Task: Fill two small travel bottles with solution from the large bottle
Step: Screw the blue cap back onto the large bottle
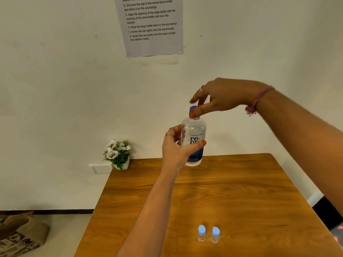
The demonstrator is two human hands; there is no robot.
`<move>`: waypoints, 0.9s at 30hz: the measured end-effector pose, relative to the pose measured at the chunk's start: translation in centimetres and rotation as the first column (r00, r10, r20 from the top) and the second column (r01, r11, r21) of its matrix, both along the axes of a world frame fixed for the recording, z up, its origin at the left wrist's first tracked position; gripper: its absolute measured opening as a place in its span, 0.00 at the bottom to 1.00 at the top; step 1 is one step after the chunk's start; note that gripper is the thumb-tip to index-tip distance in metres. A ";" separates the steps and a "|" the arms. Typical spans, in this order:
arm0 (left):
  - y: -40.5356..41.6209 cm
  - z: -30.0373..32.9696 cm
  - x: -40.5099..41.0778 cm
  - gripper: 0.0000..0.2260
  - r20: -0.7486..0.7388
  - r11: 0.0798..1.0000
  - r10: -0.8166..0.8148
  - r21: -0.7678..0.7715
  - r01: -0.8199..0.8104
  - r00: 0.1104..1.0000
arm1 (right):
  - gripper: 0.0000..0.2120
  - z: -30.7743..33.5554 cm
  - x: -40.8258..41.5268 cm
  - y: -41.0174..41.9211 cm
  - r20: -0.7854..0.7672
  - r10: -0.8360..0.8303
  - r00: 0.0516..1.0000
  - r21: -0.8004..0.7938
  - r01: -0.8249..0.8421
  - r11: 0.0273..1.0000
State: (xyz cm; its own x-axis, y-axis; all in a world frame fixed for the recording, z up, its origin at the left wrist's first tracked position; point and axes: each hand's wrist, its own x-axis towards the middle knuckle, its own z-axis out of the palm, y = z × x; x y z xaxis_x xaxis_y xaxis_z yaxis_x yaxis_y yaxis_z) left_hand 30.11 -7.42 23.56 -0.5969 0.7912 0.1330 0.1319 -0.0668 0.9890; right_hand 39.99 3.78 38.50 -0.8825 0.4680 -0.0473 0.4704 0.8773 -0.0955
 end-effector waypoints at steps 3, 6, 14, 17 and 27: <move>0.0 0.1 0.0 0.29 -0.003 1.000 -0.003 0.005 0.003 1.000 | 0.23 0.9 0.7 0.4 0.006 0.088 0.996 -0.157 -0.086 0.984; 0.1 0.0 0.1 0.29 0.001 1.000 -0.013 0.011 0.013 1.000 | 0.17 0.2 0.7 0.8 -0.091 0.111 0.990 -0.172 -0.125 0.977; 0.2 -0.4 0.7 0.29 0.005 1.000 0.018 -0.005 -0.018 1.000 | 0.15 -2.1 0.3 0.4 -0.245 -0.036 0.969 -0.176 -0.008 0.984; 0.2 -0.3 0.8 0.29 0.014 1.000 0.013 -0.002 -0.013 1.000 | 0.18 -2.4 0.3 0.5 -0.256 -0.047 0.965 -0.156 0.007 0.988; 0.0 -0.3 0.6 0.29 -0.003 0.999 -0.032 -0.029 0.032 0.999 | 0.19 -0.8 1.5 0.9 -0.038 0.158 0.987 -0.214 -0.162 0.963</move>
State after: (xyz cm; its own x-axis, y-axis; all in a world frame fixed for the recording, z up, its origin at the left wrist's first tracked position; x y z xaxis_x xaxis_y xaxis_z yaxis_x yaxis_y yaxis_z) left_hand 30.75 -7.44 23.26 -0.5711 0.8132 0.1117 0.1333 -0.0424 0.9902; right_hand 41.47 4.65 37.71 -0.9468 0.3015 -0.1129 0.3217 0.8986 -0.2983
